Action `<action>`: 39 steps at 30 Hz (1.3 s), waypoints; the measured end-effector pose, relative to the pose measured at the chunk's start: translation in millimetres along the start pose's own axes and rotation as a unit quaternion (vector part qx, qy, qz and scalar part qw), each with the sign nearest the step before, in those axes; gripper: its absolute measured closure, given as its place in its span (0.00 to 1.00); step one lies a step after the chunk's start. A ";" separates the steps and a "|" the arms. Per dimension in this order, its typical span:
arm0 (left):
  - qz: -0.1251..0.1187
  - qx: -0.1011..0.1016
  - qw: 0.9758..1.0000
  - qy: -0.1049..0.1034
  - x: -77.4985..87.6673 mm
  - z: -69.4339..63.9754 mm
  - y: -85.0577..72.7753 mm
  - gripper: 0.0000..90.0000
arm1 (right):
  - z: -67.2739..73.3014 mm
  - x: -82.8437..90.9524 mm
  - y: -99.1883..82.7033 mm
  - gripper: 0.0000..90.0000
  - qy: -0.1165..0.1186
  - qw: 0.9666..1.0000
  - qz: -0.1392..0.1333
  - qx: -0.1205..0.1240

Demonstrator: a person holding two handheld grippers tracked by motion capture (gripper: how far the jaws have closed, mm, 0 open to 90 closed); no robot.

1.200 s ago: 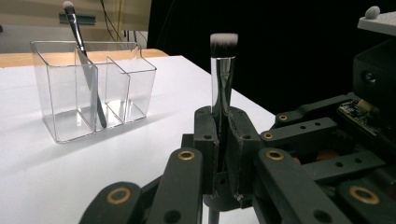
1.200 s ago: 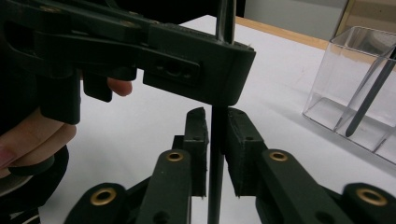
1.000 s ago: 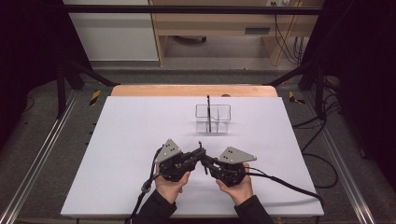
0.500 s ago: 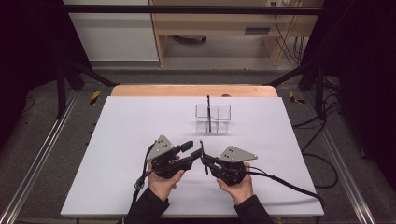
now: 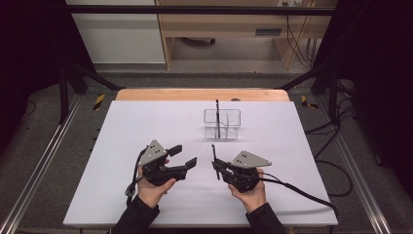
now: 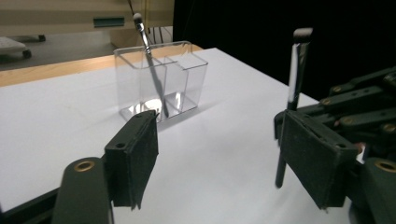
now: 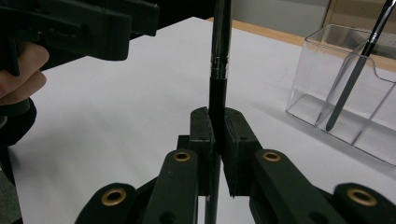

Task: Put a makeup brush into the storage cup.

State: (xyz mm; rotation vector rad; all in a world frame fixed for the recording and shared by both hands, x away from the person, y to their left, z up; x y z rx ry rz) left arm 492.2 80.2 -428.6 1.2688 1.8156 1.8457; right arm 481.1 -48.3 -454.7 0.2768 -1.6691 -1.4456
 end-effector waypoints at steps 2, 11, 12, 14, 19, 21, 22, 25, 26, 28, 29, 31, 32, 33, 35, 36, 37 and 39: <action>0.003 0.001 1.000 0.001 1.4 2.2 -2.2 0.26 | -0.7 0.5 0.1 0.93 -0.001 1.000 0.000 -0.001; 0.024 -0.005 0.999 0.023 17.5 24.2 -24.6 0.19 | -7.3 5.3 2.2 0.93 -0.010 1.000 -0.007 -0.007; 0.026 -0.006 0.999 0.024 19.1 26.4 -26.4 0.18 | -8.8 6.4 2.4 0.93 -0.011 1.000 -0.007 -0.008; 0.036 -0.009 0.999 0.031 22.3 32.7 -32.9 0.16 | -10.8 7.5 2.8 0.93 -0.013 1.000 -0.009 -0.011; 0.050 -0.013 0.998 0.045 24.9 41.8 -42.4 0.14 | -14.8 9.4 3.7 0.93 -0.017 1.000 -0.012 -0.016; 0.054 -0.011 0.997 0.051 26.0 46.6 -46.0 0.13 | -17.7 10.3 6.1 0.93 -0.019 1.000 -0.014 -0.017; 0.057 -0.010 0.997 0.053 26.5 48.9 -47.7 0.12 | -19.1 10.9 7.1 0.93 -0.022 0.999 -0.015 -0.017; 0.061 -0.005 0.996 0.062 29.3 56.4 -52.5 0.12 | -23.1 12.6 10.7 0.93 -0.026 0.999 -0.020 -0.021; 0.061 -0.005 0.996 0.062 29.3 56.4 -52.5 0.12 | -23.1 12.6 10.7 0.93 -0.026 0.999 -0.020 -0.021; 0.062 -0.001 0.996 0.067 31.2 61.2 -55.2 0.12 | -29.0 14.8 16.0 0.93 -0.032 0.999 -0.027 -0.025; 0.064 -0.002 0.996 0.069 31.7 62.6 -56.2 0.12 | -31.7 15.6 19.1 0.93 -0.033 0.999 -0.032 -0.028; 0.066 -0.005 0.995 0.075 32.2 64.9 -57.8 0.12 | -36.9 17.2 25.6 0.93 -0.033 0.998 -0.043 -0.039; 0.069 -0.009 0.995 0.077 32.8 66.2 -59.1 0.12 | -39.3 17.6 28.4 0.93 -0.035 0.997 -0.047 -0.042; 0.069 -0.009 0.995 0.077 32.8 66.2 -59.1 0.11 | -39.3 17.6 28.4 0.93 -0.035 0.997 -0.047 -0.042; 0.072 -0.007 0.994 0.080 33.5 68.9 -61.7 0.11 | -46.6 17.5 34.5 0.93 -0.044 0.997 -0.051 -0.045; 0.072 -0.007 0.994 0.080 33.5 68.9 -61.7 0.11 | -46.6 17.5 34.5 0.93 -0.044 0.997 -0.051 -0.045; 0.073 -0.005 0.994 0.082 34.1 71.4 -62.9 0.11 | -49.5 16.7 37.8 0.93 -0.046 0.996 -0.053 -0.049; 0.073 -0.002 0.994 0.085 34.6 74.3 -63.9 0.11 | -52.1 15.0 40.4 0.93 -0.049 0.996 -0.057 -0.052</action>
Point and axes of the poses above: each handheld gripper's, and its own axes: x roughly backward along the jaws, y roughly out of its top, z roughly to its left, the point moved 10 cm from there along -x, roughly forward along the jaws, and after that the axes turned 5 degrees about z, right-handed, at the moved point
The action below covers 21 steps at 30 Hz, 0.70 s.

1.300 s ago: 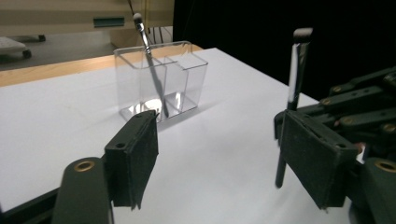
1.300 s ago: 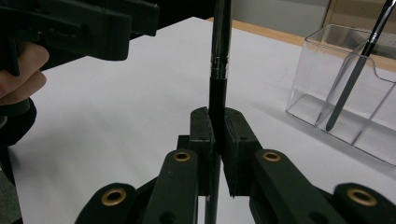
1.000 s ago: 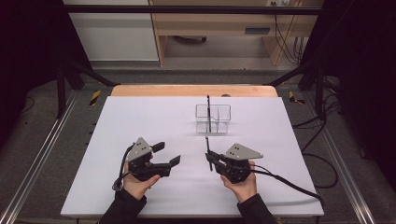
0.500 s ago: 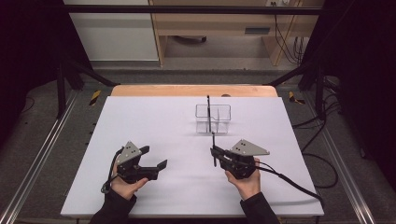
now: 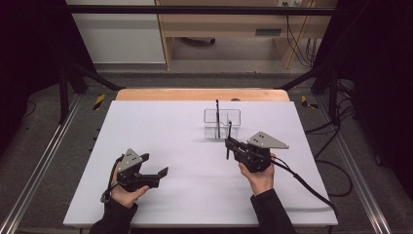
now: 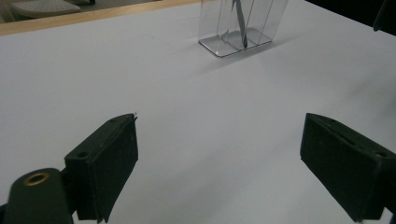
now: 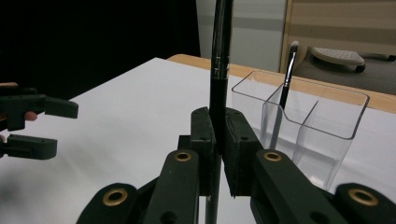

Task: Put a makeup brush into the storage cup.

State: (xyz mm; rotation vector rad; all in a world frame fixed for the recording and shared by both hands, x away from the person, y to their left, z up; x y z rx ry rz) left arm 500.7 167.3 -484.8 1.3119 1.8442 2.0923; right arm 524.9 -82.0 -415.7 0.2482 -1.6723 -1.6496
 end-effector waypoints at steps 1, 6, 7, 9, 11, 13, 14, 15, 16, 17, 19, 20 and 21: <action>0.000 0.000 1.000 0.000 0.0 0.0 0.0 0.11 | 0.0 0.0 0.0 0.93 0.000 1.000 0.000 0.000; 0.003 0.008 1.000 0.007 -0.5 7.3 -2.9 0.11 | -4.6 -9.6 9.5 0.93 -0.009 1.000 -0.004 -0.004; 0.003 0.008 1.000 0.007 -0.5 7.3 -2.9 0.11 | -4.6 -9.6 9.5 0.93 -0.009 1.000 -0.004 -0.004; 0.005 0.007 1.000 0.008 -1.2 7.8 -3.7 0.11 | -7.1 -12.0 14.3 0.93 -0.015 1.000 -0.005 -0.004; 0.007 0.005 1.000 0.011 -1.7 8.5 -4.2 0.11 | -12.7 -15.1 22.3 0.93 -0.026 1.000 -0.011 -0.001; 0.008 0.005 1.000 0.011 -2.1 8.9 -4.6 0.11 | -17.1 -17.1 26.4 0.93 -0.030 0.999 -0.013 -0.003; 0.008 0.005 1.000 0.011 -2.2 9.0 -4.8 0.11 | -19.3 -18.2 28.1 0.93 -0.033 0.999 -0.012 -0.004; 0.008 0.005 1.000 0.011 -2.2 9.0 -4.8 0.11 | -21.5 -19.0 29.8 0.93 -0.036 0.999 -0.012 -0.005; 0.009 0.005 1.000 0.011 -2.4 9.1 -5.0 0.11 | -23.9 -19.8 31.5 0.93 -0.039 0.999 -0.012 -0.006; 0.010 0.003 1.000 0.013 -2.7 9.6 -5.2 0.11 | -26.3 -20.5 33.2 0.93 -0.041 0.999 -0.013 -0.007; 0.010 0.002 1.000 0.013 -2.8 9.7 -5.3 0.11 | -28.5 -21.1 35.1 0.93 -0.044 0.999 -0.014 -0.009; 0.010 0.001 1.000 0.013 -2.9 9.9 -5.4 0.11 | -30.6 -21.8 36.9 0.93 -0.046 0.999 -0.015 -0.010; 0.011 0.000 1.000 0.013 -2.7 10.8 -5.5 0.11 | -35.5 -23.7 39.9 0.93 -0.052 0.998 -0.016 -0.011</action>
Point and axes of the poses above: each handheld gripper's, and its own axes: x roughly backward along the jaws, y roughly out of its top, z roughly to its left, the point moved 10 cm from there along -x, roughly forward along the jaws, and after that the axes turned 5 degrees about z, right-handed, at the moved point
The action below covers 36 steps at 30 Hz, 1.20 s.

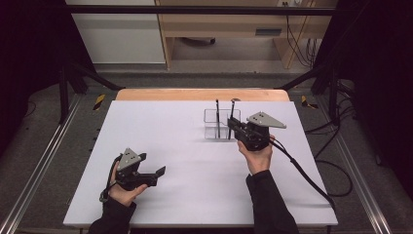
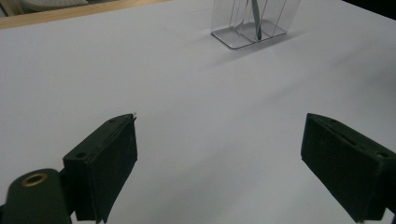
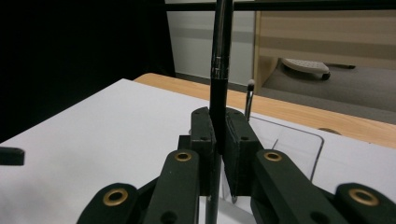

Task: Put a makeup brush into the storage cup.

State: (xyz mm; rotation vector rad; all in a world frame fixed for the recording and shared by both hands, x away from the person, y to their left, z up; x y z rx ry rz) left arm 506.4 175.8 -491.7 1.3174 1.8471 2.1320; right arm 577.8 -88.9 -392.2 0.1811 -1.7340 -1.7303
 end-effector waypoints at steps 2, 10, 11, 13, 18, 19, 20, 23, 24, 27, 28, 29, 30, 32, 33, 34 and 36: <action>-0.001 0.001 1.000 0.001 0.0 1.3 0.1 0.11 | -4.1 -3.8 2.4 0.93 -0.002 1.000 0.002 -0.004; 0.000 0.005 1.000 0.002 0.4 4.4 -0.2 0.10 | -16.2 -23.4 13.5 0.93 -0.017 1.000 0.006 -0.010; 0.000 0.005 1.000 0.002 0.3 4.5 -0.2 0.10 | -17.0 -25.3 15.1 0.93 -0.017 1.000 0.006 -0.010; 0.001 0.004 1.000 0.002 0.1 4.6 -0.4 0.10 | -19.0 -28.9 18.2 0.93 -0.021 1.000 0.006 -0.010; 0.002 0.000 1.000 0.000 0.0 4.3 -0.5 0.10 | -23.0 -36.2 26.2 0.93 -0.027 1.000 0.002 -0.014; 0.002 0.000 1.000 0.000 0.0 4.3 -0.5 0.10 | -24.2 -37.9 26.9 0.93 -0.029 0.999 0.004 -0.013; 0.002 -0.001 1.000 0.000 -0.1 4.4 -0.5 0.10 | -25.4 -39.6 27.6 0.93 -0.032 0.999 0.004 -0.014; 0.003 0.000 1.000 0.001 0.0 4.8 -0.6 0.09 | -30.2 -43.8 29.1 0.93 -0.037 0.999 0.002 -0.021; 0.003 0.000 1.000 0.001 0.0 4.8 -0.6 0.09 | -31.8 -45.0 29.2 0.93 -0.040 0.999 0.002 -0.024; 0.003 0.000 1.000 0.001 0.2 5.6 -0.6 0.09 | -36.8 -49.4 28.6 0.93 -0.047 0.999 0.003 -0.027; 0.003 0.000 1.000 0.002 0.3 5.9 -0.6 0.09 | -38.4 -51.1 27.9 0.93 -0.049 0.998 0.005 -0.028; 0.003 0.001 1.000 0.002 0.4 5.9 -0.5 0.09 | -39.5 -52.6 27.5 0.93 -0.050 0.998 0.005 -0.030; 0.003 0.001 1.000 0.002 0.4 5.9 -0.5 0.09 | -39.5 -52.6 27.5 0.93 -0.050 0.998 0.005 -0.030; 0.002 0.001 1.000 0.002 0.6 6.3 -0.4 0.09 | -41.3 -56.7 27.1 0.93 -0.050 0.998 0.005 -0.033; 0.002 0.001 1.000 0.002 0.6 6.3 -0.4 0.09 | -41.8 -57.9 27.2 0.93 -0.050 0.998 0.004 -0.035; 0.002 0.001 1.000 0.002 0.6 6.3 -0.4 0.09 | -41.8 -57.9 27.2 0.93 -0.050 0.998 0.004 -0.035; 0.003 0.001 1.000 0.002 0.3 6.4 -0.5 0.10 | -43.7 -62.1 26.9 0.93 -0.052 0.998 0.002 -0.038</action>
Point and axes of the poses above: each handheld gripper's, and its own axes: x roughly backward along the jaws, y roughly out of its top, z roughly to its left, the point moved 10 cm from there along -x, roughly forward along the jaws, and after that the axes turned 5 degrees about z, right-handed, at the moved point
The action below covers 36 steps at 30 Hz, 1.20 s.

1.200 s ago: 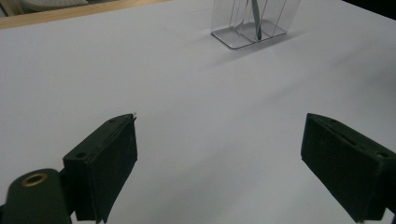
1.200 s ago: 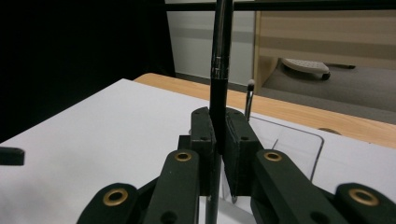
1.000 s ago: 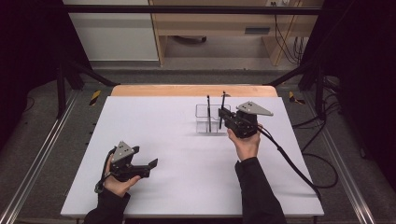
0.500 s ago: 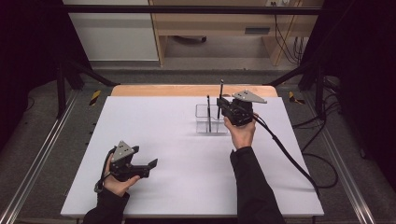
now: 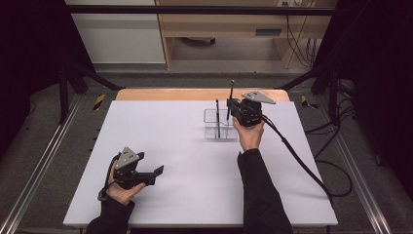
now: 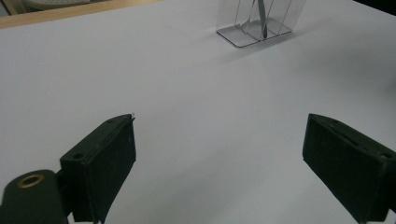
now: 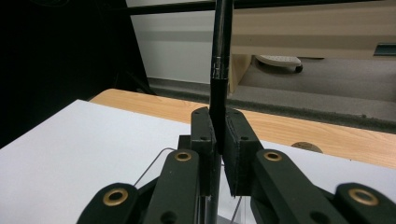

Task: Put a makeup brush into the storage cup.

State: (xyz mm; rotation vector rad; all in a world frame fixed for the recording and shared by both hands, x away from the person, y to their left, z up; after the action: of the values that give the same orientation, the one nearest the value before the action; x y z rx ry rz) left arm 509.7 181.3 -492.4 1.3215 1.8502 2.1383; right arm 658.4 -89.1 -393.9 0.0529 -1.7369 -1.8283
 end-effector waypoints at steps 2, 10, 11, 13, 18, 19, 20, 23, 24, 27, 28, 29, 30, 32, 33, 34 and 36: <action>0.000 0.000 1.000 0.000 -0.1 0.0 -0.1 0.09 | -0.7 -3.1 -0.8 0.93 0.000 1.000 0.000 -0.002; 0.000 0.000 1.000 0.001 0.0 0.3 0.0 0.09 | -1.9 -12.8 -4.6 0.93 -0.005 1.000 0.000 -0.005; 0.001 -0.001 1.000 0.001 -0.3 0.0 -0.2 0.09 | -1.8 -14.9 -5.3 0.93 -0.006 1.000 0.001 -0.004; 0.001 -0.001 1.000 0.001 -0.6 -0.2 -0.4 0.09 | -2.1 -16.6 -6.0 0.93 -0.006 1.000 0.002 -0.004; 0.004 -0.003 1.000 0.002 -1.1 -0.6 -0.8 0.09 | -2.2 -20.1 -8.8 0.93 -0.007 1.000 0.005 -0.004; 0.003 -0.002 1.000 0.002 -1.0 -0.5 -0.8 0.09 | -1.9 -20.6 -9.4 0.93 -0.007 1.000 0.005 -0.004; 0.003 -0.002 1.000 0.002 -1.0 -0.5 -0.7 0.09 | -1.7 -21.3 -10.2 0.93 -0.008 1.000 0.006 -0.004; 0.003 -0.003 1.000 0.002 -1.1 -0.6 -0.8 0.09 | -0.5 -24.2 -13.3 0.93 -0.008 1.000 0.008 -0.005; 0.003 -0.003 1.000 0.002 -1.1 -0.6 -0.8 0.09 | -0.5 -24.2 -13.3 0.93 -0.008 1.000 0.008 -0.005; 0.003 -0.003 1.000 0.002 -0.9 -0.5 -0.7 0.09 | 1.5 -28.7 -18.7 0.93 -0.006 1.000 0.014 -0.006; 0.003 -0.003 1.000 0.002 -0.9 -0.5 -0.7 0.09 | 2.1 -29.8 -20.1 0.93 -0.006 1.000 0.015 -0.005; 0.003 -0.003 1.000 0.002 -1.0 -0.5 -0.8 0.09 | 2.7 -30.6 -21.5 0.93 -0.006 1.000 0.017 -0.005; 0.003 -0.003 1.000 0.002 -1.0 -0.5 -0.8 0.09 | 2.7 -30.6 -21.5 0.93 -0.006 1.000 0.017 -0.005; 0.004 -0.003 1.000 0.002 -1.0 -0.6 -0.9 0.09 | 3.4 -32.1 -24.3 0.93 -0.007 1.000 0.020 -0.003; 0.004 -0.003 1.000 0.002 -1.1 -0.6 -0.9 0.09 | 3.4 -32.7 -25.6 0.93 -0.007 1.000 0.021 -0.004; 0.004 -0.003 1.000 0.002 -1.1 -0.7 -0.9 0.09 | 3.3 -34.0 -27.9 0.93 -0.007 1.000 0.023 -0.006; 0.004 -0.005 1.000 0.002 -0.9 -1.2 -0.8 0.09 | 3.7 -35.6 -30.4 0.93 -0.007 1.000 0.027 -0.004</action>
State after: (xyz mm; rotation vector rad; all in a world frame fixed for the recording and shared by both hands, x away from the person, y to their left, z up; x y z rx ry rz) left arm 509.2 180.0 -493.5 1.3260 1.8363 2.1525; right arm 673.7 -71.3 -434.5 -0.0105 -1.7240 -1.8016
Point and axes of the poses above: each handheld gripper's, and its own axes: x roughly backward along the jaws, y roughly out of its top, z roughly to its left, the point moved 10 cm from there along -x, roughly forward along the jaws, and after that the axes turned 5 degrees about z, right-handed, at the moved point
